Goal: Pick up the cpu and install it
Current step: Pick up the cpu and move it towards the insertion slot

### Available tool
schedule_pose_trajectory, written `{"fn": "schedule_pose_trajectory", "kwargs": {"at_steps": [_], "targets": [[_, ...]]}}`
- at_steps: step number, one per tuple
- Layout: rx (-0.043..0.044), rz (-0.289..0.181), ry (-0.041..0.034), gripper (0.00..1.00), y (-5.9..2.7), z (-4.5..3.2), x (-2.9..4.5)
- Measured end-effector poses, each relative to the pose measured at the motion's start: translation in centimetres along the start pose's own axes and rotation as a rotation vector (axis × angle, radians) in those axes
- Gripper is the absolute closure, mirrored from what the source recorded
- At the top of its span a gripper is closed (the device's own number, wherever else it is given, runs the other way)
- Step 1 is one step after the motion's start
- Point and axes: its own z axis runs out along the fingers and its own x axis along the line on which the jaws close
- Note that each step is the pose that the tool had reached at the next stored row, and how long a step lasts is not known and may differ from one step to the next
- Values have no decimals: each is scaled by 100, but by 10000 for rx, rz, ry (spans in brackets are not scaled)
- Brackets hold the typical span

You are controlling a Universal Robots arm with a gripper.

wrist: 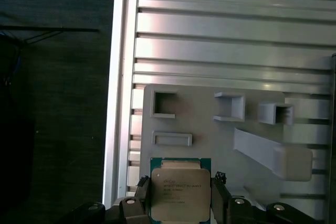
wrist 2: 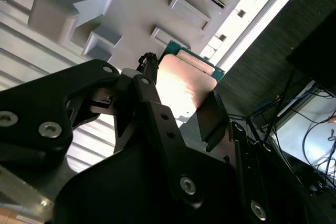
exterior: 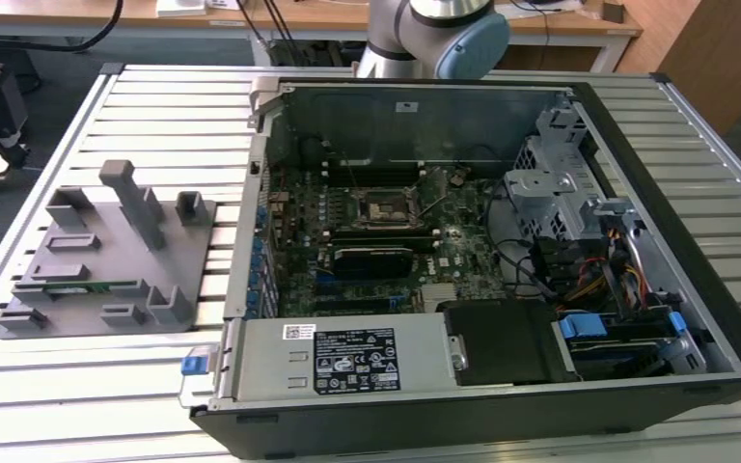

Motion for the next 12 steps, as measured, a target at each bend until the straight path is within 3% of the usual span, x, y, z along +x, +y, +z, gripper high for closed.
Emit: {"fn": "schedule_pose_trajectory", "kwargs": {"at_steps": [12], "targets": [[0, 0, -13, 46, 6, -125, -3]]}}
